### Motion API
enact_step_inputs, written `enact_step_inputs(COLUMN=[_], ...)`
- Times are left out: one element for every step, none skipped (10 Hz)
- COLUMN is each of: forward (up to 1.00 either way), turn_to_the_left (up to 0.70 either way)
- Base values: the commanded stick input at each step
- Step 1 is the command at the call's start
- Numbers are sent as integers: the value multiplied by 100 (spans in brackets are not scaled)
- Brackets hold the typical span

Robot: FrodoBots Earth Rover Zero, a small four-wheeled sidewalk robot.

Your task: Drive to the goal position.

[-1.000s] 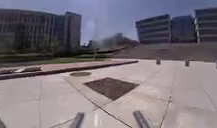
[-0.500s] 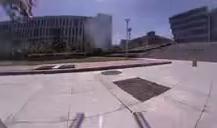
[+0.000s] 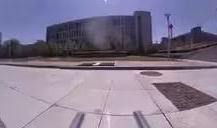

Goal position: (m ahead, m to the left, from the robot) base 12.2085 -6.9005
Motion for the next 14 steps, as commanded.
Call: enact_step_inputs(forward=[0, 0, 0, 0, 0, 0, 0, 0, 0, 0, 0, 0, 0, 0], turn_to_the_left=[0, 0, 0, 0, 0, 0, 0, 0, -32, -45, -16, 0, 0, 0])
